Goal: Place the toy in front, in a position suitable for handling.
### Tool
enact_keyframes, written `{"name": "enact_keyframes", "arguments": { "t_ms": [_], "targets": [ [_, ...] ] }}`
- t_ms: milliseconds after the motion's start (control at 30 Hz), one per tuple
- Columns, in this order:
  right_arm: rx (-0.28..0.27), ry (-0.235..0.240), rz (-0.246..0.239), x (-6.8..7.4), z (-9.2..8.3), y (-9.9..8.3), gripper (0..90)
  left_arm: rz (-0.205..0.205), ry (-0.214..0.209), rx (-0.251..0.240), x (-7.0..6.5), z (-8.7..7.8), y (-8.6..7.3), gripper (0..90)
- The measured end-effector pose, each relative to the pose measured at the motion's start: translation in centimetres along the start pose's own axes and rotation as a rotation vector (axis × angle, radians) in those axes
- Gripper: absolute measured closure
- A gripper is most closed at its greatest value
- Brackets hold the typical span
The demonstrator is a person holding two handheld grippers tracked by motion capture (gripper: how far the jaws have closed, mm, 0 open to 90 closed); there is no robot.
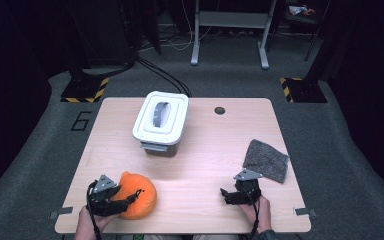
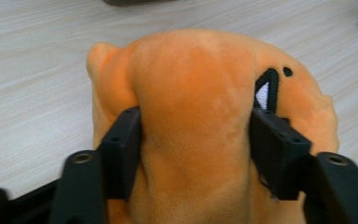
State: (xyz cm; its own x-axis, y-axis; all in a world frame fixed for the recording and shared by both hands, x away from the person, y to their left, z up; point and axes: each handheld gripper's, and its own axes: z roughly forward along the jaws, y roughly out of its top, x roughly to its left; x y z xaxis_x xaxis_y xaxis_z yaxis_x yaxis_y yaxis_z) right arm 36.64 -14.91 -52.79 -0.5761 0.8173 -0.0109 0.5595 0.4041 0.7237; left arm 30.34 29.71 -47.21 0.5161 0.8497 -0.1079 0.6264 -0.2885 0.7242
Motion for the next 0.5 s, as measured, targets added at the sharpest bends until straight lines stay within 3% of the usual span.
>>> {"name": "enact_keyframes", "arguments": {
  "t_ms": [133, 367, 500],
  "targets": [
    [-0.043, 0.042, 0.051, -0.6, -0.6, -0.2, 8.4, 0.0, 0.005, -0.019, -0.1, -0.1, -0.2, 55.0],
    [-0.076, -0.02, 0.077, -1.9, -3.4, -2.4, 8.2, 0.027, 0.037, -0.045, -0.7, -0.2, -0.2, 65.0],
    [-0.069, -0.05, 0.079, -3.0, -4.6, -3.3, 8.5, 0.023, 0.039, -0.058, -0.9, -0.5, -0.1, 68.0]
  ]
}}
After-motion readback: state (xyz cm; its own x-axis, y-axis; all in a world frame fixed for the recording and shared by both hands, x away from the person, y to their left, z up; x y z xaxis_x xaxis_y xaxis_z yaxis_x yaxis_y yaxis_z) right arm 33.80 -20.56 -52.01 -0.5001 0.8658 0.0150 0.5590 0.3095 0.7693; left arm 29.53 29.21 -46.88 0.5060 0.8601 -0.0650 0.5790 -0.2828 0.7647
